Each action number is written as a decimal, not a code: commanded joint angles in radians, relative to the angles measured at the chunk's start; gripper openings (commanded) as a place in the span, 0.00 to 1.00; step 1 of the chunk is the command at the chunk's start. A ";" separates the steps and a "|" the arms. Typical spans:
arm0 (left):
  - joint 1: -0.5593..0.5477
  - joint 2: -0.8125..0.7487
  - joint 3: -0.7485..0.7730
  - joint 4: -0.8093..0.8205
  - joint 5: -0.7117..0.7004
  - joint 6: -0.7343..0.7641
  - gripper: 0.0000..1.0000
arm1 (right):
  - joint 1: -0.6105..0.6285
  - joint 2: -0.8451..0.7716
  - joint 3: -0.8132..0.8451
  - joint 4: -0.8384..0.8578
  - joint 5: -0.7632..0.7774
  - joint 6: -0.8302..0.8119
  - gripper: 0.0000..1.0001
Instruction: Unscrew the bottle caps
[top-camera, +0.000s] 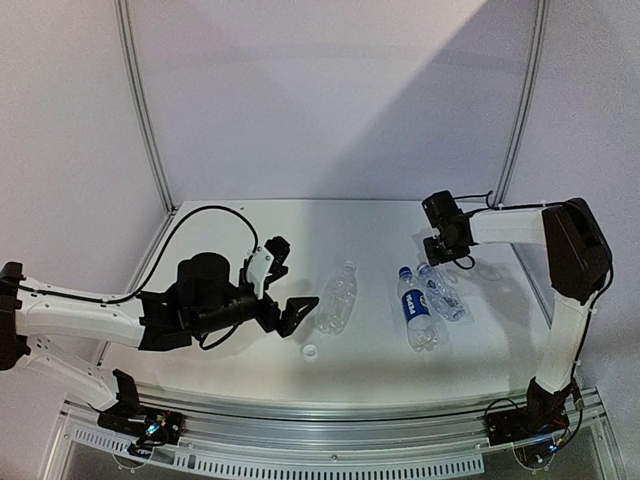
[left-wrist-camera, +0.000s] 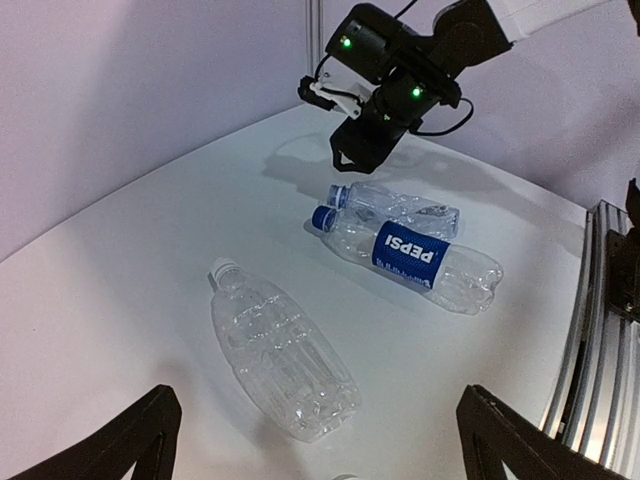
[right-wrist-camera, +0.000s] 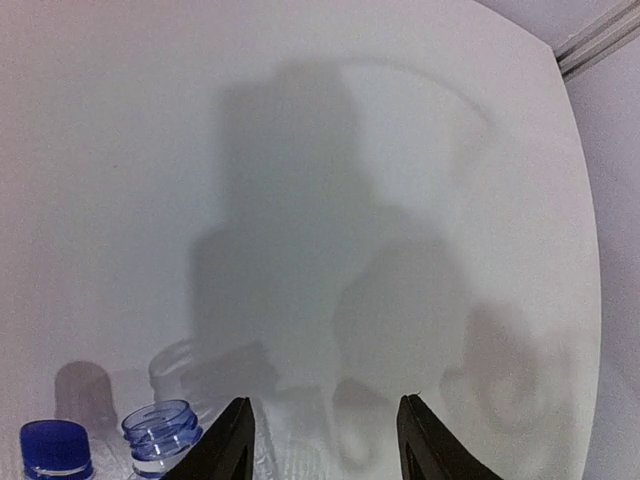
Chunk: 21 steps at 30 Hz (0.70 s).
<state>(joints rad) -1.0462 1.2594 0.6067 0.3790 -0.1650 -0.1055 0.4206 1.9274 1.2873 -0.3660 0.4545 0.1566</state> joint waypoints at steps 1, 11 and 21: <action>-0.005 0.001 0.018 -0.014 0.001 -0.003 0.99 | 0.000 -0.120 -0.034 -0.003 -0.136 0.044 0.53; -0.001 -0.033 -0.007 -0.023 -0.181 -0.077 0.99 | 0.095 -0.266 -0.074 -0.102 -0.389 0.098 0.64; 0.002 -0.013 0.013 -0.051 -0.175 -0.067 0.99 | 0.149 -0.167 -0.072 -0.198 -0.462 0.096 0.67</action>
<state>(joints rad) -1.0458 1.2400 0.6067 0.3676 -0.3275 -0.1665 0.5476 1.6936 1.2140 -0.4934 0.0204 0.2501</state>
